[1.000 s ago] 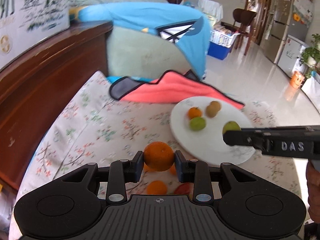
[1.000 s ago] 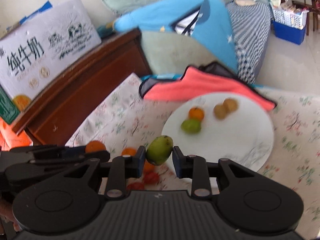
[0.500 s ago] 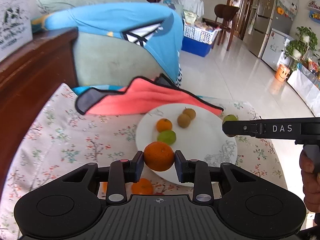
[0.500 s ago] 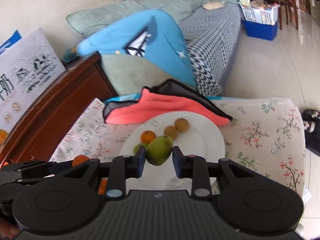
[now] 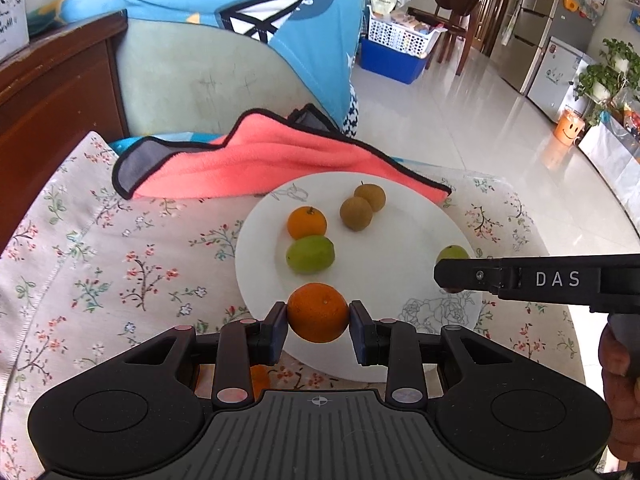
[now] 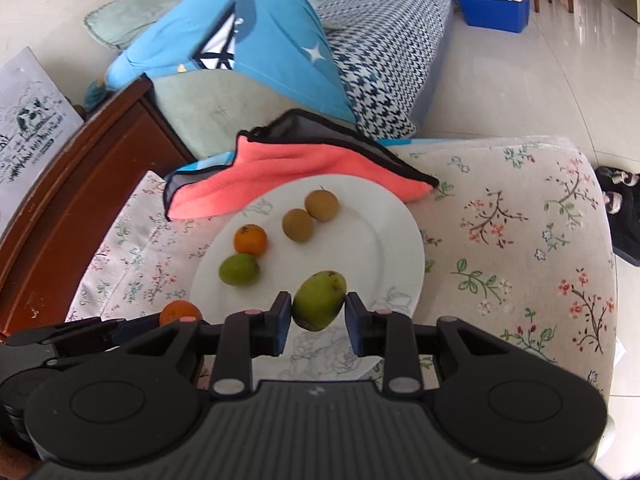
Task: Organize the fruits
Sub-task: 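Carry the orange and green jujube over the white plate and open both tools, then move both open tools back to the fruit pile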
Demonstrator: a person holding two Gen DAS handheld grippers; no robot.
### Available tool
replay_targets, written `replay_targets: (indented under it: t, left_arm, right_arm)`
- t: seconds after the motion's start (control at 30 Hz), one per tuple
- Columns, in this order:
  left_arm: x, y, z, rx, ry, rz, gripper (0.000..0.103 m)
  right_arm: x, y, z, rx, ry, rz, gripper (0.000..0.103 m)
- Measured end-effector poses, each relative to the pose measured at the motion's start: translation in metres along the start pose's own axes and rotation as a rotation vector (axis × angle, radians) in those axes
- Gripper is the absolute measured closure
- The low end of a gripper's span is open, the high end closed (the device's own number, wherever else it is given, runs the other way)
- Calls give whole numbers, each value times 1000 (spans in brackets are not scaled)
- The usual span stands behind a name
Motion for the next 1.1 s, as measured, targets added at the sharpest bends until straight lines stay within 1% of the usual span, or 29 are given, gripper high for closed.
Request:
replay_targets:
  t: [0.27, 0.4, 0.47, 0.5, 0.53, 0.63, 0.7, 0.8, 0.9, 0.97, 1.0, 1.1]
  left_arm:
    - [-9, 2, -8, -10, 10, 15, 72]
    - [-7, 4, -11, -20, 13, 7, 70]
    - [-3, 4, -12, -26, 17, -4, 60]
    - [-1, 5, -12, -25, 25, -14, 45]
    - [2, 6, -12, -23, 32, -29, 33]
    - [12, 10, -8, -18, 62, -63, 19]
    - [18, 12, -3, -13, 81, -78, 15]
    - [26, 15, 8, 9, 84, -85, 14]
    - [32, 13, 17, 13, 79, -70, 11]
    - [35, 12, 22, 11, 80, -62, 11]
    - [36, 11, 24, 10, 77, -58, 11]
    - [40, 7, 29, -1, 60, -41, 11]
  right_arm:
    - [-9, 0, -6, -24, -26, 6, 73]
    - [-7, 3, -7, -43, -26, -13, 72]
    - [-3, 6, -7, -52, -22, -33, 71]
    - [-2, 7, -7, -55, -17, -41, 71]
    - [0, 8, -7, -60, -12, -45, 71]
    - [3, 10, -7, -69, -3, -57, 70]
    - [4, 11, -6, -64, -2, -59, 68]
    - [5, 11, -4, -44, 0, -59, 65]
    - [6, 9, -1, -27, 3, -57, 62]
    - [7, 8, 1, -8, 4, -57, 55]
    - [8, 7, 2, 1, 4, -57, 53]
    - [9, 4, 7, 22, 13, -53, 52]
Point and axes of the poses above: each gripper's, at about its wrist camera, not at the fingertips, and x roughly against the way its jaws point, z to its left, y to its top, the point moved 3 cm from there along -x, roughly the way its jaws point, and after that the axes turned 2 degrees about z, right-handed, at the moved point
